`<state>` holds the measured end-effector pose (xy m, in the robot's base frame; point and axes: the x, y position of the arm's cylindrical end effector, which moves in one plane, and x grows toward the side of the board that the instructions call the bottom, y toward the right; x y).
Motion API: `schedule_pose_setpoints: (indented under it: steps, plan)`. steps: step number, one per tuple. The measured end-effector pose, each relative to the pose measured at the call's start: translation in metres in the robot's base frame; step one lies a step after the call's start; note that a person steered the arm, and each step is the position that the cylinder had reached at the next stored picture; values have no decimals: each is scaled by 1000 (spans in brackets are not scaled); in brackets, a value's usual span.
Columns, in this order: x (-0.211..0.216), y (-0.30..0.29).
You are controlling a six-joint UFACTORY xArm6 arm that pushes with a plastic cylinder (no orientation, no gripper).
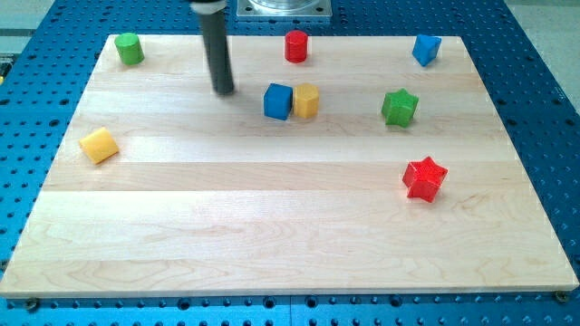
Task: Move the blue cube towards the center right
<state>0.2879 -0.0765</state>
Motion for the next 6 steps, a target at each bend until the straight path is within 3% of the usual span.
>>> schedule_pose_setpoints:
  steps: [1, 2, 3, 4, 6]
  plan:
    - [33, 38]
    - [131, 79]
    - [144, 87]
    - [152, 150]
    - [153, 208]
